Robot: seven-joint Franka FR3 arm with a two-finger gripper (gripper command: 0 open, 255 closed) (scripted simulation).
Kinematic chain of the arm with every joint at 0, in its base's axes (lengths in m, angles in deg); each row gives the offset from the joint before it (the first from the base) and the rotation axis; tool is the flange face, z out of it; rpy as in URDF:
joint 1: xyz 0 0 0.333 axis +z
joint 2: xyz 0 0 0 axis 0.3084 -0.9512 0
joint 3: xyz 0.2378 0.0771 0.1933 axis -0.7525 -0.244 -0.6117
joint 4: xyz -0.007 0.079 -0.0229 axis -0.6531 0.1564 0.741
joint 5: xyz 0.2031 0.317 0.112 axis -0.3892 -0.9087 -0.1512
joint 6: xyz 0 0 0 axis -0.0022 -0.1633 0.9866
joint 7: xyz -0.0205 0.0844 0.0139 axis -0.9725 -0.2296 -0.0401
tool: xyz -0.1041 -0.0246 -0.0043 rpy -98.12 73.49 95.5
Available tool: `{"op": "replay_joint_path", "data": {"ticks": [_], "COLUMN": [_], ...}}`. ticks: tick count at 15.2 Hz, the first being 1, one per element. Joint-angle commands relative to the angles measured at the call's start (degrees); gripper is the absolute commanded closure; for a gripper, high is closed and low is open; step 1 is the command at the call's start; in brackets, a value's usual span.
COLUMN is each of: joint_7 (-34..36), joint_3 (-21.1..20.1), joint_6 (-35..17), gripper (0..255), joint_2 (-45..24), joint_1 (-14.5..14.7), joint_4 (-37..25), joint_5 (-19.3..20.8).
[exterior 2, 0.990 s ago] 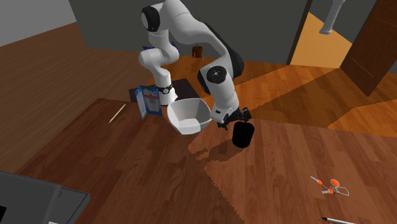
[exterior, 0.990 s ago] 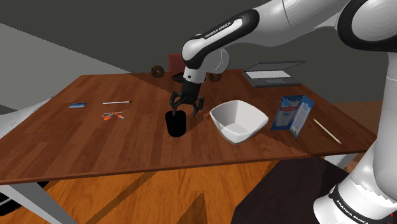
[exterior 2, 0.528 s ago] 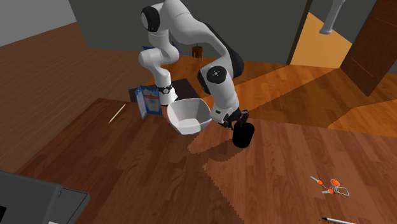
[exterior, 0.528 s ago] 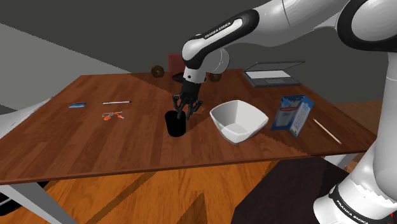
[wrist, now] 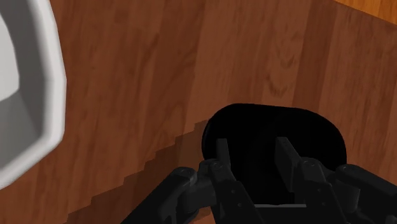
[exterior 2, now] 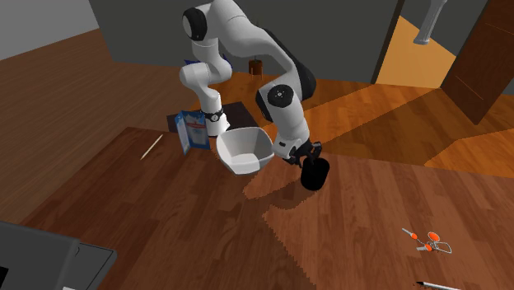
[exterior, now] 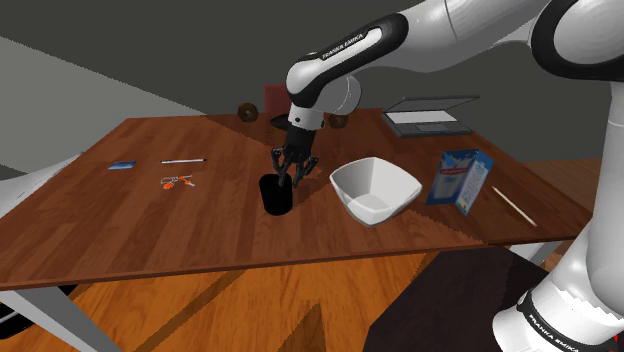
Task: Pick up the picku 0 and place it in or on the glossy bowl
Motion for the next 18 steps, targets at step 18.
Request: {"op": "replay_joint_path", "data": {"ticks": [18], "joint_7": [4.8], "joint_3": [0.3], "joint_6": [11.2], "gripper": [255], "joint_2": [5.2], "joint_1": [-0.4], "joint_4": [-6.9], "joint_5": [1.6]}}
